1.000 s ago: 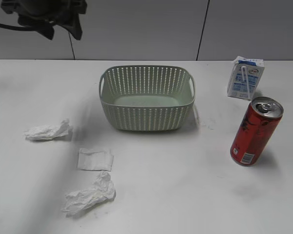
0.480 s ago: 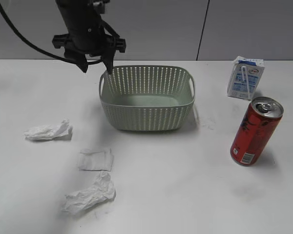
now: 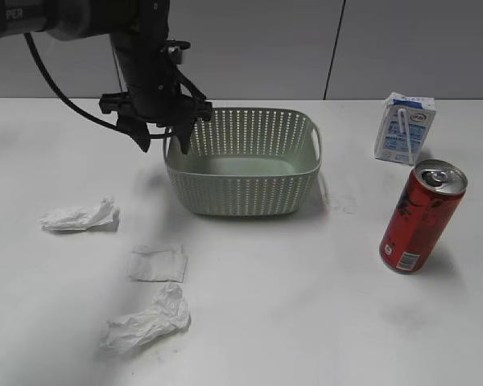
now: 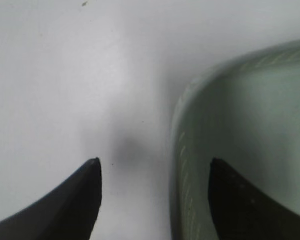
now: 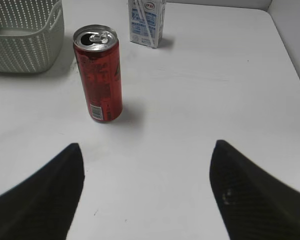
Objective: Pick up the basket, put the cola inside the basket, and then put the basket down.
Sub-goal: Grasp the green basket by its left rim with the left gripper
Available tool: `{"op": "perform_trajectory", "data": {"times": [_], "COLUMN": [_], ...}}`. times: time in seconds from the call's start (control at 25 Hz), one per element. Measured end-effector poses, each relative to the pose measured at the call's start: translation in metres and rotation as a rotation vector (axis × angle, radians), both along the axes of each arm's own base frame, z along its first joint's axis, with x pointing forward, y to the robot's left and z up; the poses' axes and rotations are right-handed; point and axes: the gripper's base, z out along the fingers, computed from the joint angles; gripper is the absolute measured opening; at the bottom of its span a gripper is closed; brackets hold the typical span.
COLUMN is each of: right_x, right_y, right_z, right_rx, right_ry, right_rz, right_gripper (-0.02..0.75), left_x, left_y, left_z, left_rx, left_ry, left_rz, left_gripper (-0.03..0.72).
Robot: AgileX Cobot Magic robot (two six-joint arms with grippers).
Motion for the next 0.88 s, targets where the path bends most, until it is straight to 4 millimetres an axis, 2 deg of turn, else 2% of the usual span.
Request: {"op": "perform_trajectory", "data": {"times": [0.16, 0.4, 0.52, 0.88], "right_x": [0.0, 0.0, 0.0, 0.0], "right_y": [0.0, 0.0, 0.0, 0.0], "right_z": [0.0, 0.0, 0.0, 0.0], "right_rx": [0.0, 0.0, 0.0, 0.0], "right_ry": [0.0, 0.0, 0.0, 0.0], "right_rz": [0.0, 0.0, 0.0, 0.0], "right_gripper": [0.591, 0.591, 0.591, 0.591], "left_x": [0.001, 0.001, 0.001, 0.0], "left_y": [-0.001, -0.001, -0.001, -0.002], "left_z": [-0.011, -0.012, -0.012, -0.016], "left_rx": [0.001, 0.001, 0.001, 0.005], "left_ry": [0.023, 0.022, 0.027, 0.045], "left_rz": [0.004, 0.007, 0.015, 0.025], "left_gripper": [0.507, 0.495, 0.447, 0.222]}}
